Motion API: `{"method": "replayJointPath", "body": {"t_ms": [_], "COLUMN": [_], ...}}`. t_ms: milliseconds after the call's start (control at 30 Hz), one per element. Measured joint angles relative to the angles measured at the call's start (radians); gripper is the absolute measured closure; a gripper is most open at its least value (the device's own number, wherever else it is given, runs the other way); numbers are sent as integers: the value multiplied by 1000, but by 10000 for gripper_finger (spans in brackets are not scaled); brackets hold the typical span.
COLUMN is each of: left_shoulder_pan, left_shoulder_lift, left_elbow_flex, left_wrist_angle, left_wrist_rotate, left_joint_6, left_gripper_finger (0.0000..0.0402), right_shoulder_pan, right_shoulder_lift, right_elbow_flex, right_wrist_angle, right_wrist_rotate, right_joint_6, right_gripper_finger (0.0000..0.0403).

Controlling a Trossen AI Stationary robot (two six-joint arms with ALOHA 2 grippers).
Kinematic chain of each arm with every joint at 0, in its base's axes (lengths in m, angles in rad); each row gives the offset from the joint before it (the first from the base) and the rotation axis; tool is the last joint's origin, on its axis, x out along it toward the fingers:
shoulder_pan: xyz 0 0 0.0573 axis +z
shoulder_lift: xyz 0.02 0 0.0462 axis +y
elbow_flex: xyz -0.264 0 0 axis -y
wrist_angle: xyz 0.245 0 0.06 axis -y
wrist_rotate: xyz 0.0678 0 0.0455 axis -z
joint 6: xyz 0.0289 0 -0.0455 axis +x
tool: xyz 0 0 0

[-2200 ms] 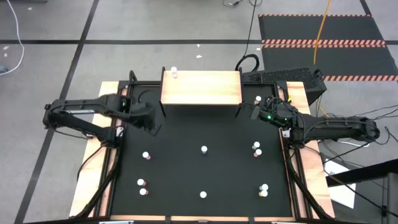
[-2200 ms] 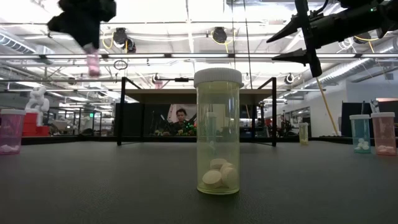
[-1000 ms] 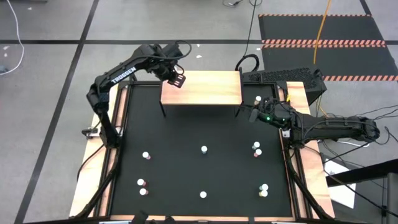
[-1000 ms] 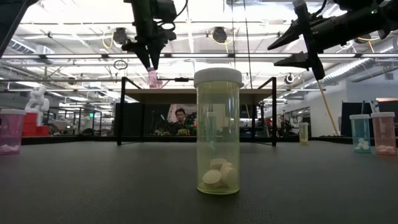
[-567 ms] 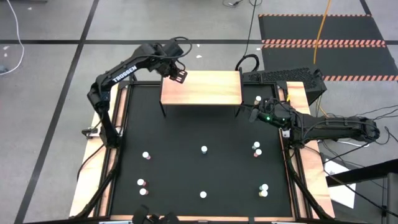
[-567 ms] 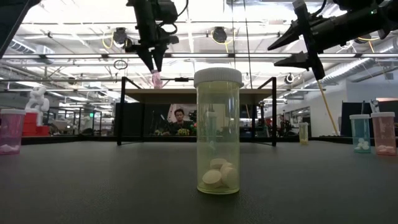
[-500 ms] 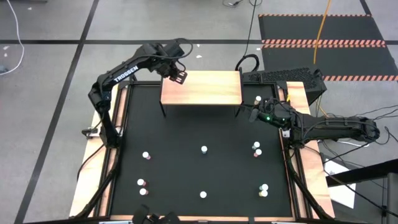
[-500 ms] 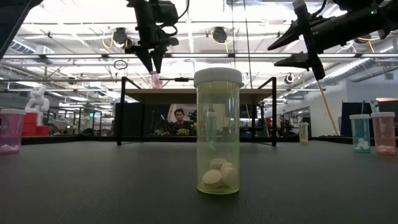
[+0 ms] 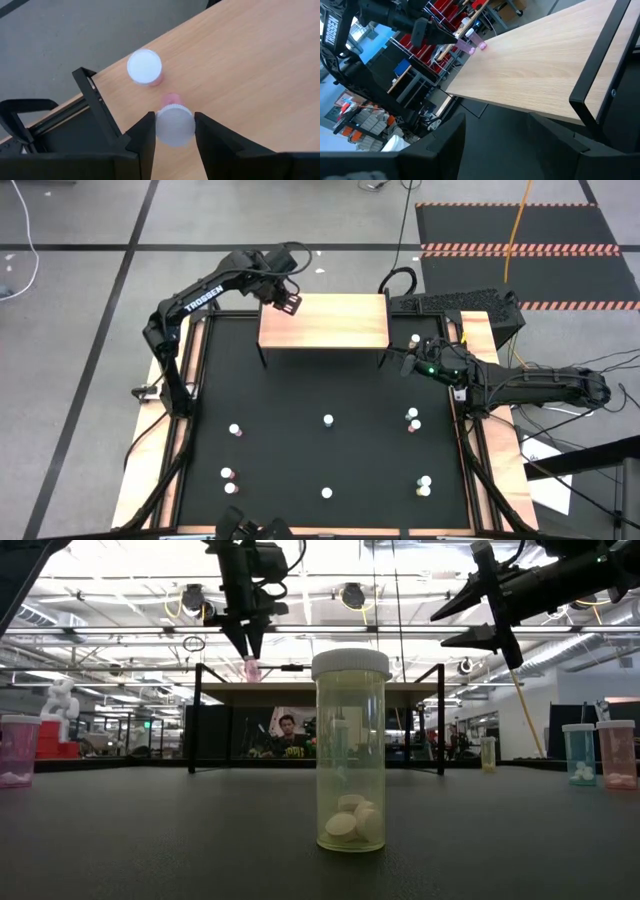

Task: Pick and place medicine bottles onto shelf by color
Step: Put the top violet pill bottle on the shelf aligned with the other violet pill bottle

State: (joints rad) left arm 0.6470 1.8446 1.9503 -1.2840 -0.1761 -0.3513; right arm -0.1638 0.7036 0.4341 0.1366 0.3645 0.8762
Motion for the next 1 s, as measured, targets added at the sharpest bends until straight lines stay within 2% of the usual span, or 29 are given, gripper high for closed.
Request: {"method": "replayJointPath", "body": {"t_ms": [1000], "left_shoulder_pan": [15], "left_shoulder_lift": [0], "left_elbow_flex": [-35], "left_wrist_angle": [7], "left_wrist_rotate": [21], "left_joint_6": [35], "left_gripper_finger": [273], "right_shoulder_pan": [0], "right_shoulder_lift": [0], "right_elbow_flex": [0], "right_wrist_angle": [1], "right_wrist_rotate": [-1], "right_joint_6": [1], "right_gripper_finger": [195]}}
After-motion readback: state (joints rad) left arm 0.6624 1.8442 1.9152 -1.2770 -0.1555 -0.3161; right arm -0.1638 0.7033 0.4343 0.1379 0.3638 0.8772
